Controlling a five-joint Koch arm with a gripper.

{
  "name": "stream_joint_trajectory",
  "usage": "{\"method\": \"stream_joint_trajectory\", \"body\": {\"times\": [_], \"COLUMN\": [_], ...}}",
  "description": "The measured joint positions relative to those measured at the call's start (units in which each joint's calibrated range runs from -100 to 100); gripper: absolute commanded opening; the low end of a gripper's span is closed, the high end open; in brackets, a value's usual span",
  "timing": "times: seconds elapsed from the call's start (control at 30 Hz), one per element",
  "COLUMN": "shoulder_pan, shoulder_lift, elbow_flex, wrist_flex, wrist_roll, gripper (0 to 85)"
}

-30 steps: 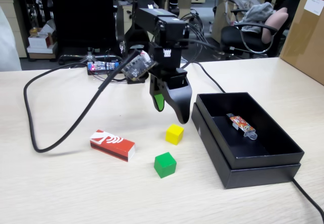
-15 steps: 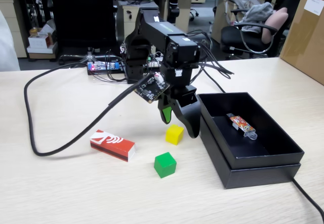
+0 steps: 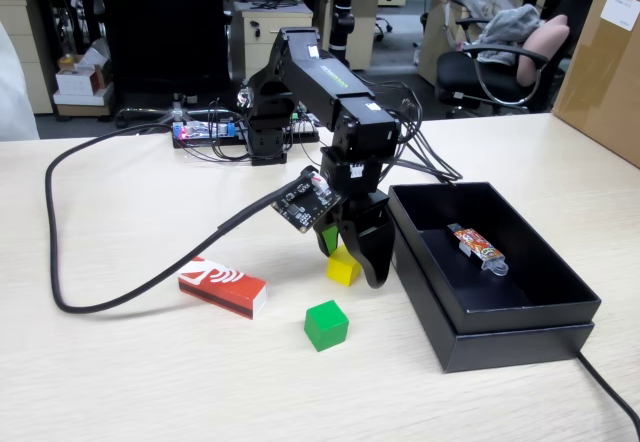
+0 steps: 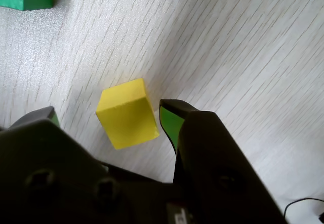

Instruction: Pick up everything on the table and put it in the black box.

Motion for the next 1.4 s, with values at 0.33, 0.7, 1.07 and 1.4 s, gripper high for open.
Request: {"method": "stream_joint_trajectory", "body": {"times": [0.33, 0.7, 1.07, 1.4], "shoulder_pan": [0.0, 0.0, -1.37, 2.74], "shoulder_lift": [0.38, 0.38, -11.02, -26.47], "elbow_flex": [0.0, -0.09, -0.18, 4.38], "wrist_flex": [0.08, 0.08, 0.08, -3.04], "wrist_roll": [0.39, 0.83, 0.83, 0.54], "gripper": [23.4, 0.9, 0.9, 0.9]}}
